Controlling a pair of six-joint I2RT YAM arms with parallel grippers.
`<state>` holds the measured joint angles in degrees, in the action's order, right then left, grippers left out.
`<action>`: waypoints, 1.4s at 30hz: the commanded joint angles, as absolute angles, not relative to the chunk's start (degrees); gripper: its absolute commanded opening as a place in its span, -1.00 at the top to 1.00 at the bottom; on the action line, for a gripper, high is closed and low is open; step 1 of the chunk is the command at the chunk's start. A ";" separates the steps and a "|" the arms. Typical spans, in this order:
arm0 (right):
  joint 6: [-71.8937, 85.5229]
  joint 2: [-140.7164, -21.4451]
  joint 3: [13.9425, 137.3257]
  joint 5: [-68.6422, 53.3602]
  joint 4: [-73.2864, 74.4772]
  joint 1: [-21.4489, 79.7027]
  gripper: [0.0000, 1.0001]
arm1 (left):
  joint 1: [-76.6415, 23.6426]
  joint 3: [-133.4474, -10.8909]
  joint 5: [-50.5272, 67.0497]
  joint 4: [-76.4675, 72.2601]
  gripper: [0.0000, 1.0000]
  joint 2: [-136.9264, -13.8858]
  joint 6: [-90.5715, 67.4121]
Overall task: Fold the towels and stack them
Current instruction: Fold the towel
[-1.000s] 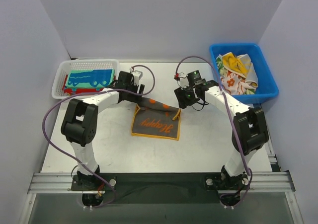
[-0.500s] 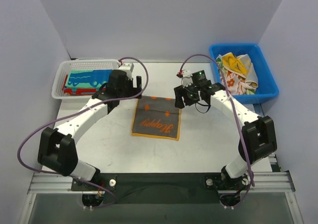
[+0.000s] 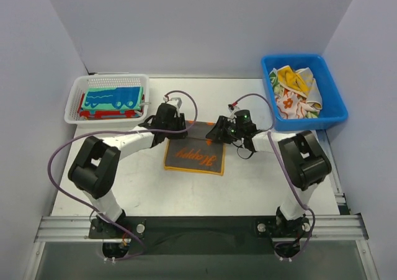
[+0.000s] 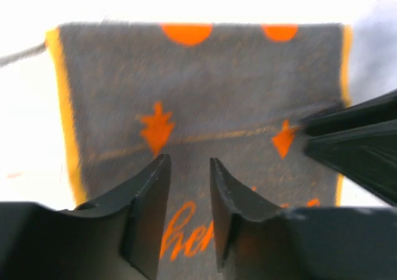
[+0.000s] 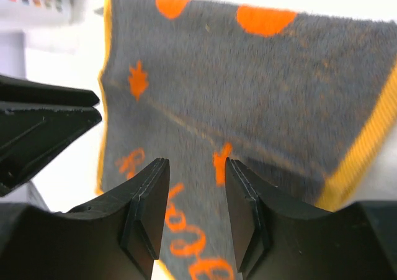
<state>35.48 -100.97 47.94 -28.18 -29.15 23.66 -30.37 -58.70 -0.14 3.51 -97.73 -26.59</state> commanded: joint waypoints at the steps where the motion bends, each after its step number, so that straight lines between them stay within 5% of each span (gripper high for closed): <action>1: 47.62 -103.96 47.20 -29.35 -51.84 23.91 0.19 | -29.36 -62.40 3.59 -7.10 0.19 -99.84 -29.44; 3: 49.30 -107.30 46.41 -28.92 -57.29 23.82 0.20 | -28.31 -61.96 4.22 -7.91 0.44 -102.47 -30.41; 16: 57.66 -114.09 29.98 -25.40 -69.62 17.14 0.22 | -23.73 -42.05 8.09 -15.38 0.46 -105.83 -45.60; 28: 50.74 -99.50 26.53 -30.49 -50.05 16.61 0.22 | -26.46 -19.95 1.67 -16.71 0.41 -80.09 -49.93; 32: 39.34 -91.52 34.85 -32.17 -31.34 17.49 0.19 | -26.72 -28.81 -2.01 -4.68 0.04 -73.67 -40.89; 35: 26.08 -88.60 44.95 -31.20 -13.75 18.80 0.10 | -26.63 -36.72 -5.09 4.73 -0.94 -71.38 -31.49; 39: 14.52 -88.15 53.34 -29.97 -1.69 18.81 -0.12 | -25.40 -44.81 -5.63 14.30 -0.95 -71.45 -22.70; 42: 6.98 -89.20 58.86 -29.09 4.21 18.81 -0.63 | -24.00 -48.77 -1.85 18.17 -0.95 -72.77 -14.72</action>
<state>20.53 -89.84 54.65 -30.33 -9.39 18.52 -25.28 -45.39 -3.07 8.40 -72.84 -27.09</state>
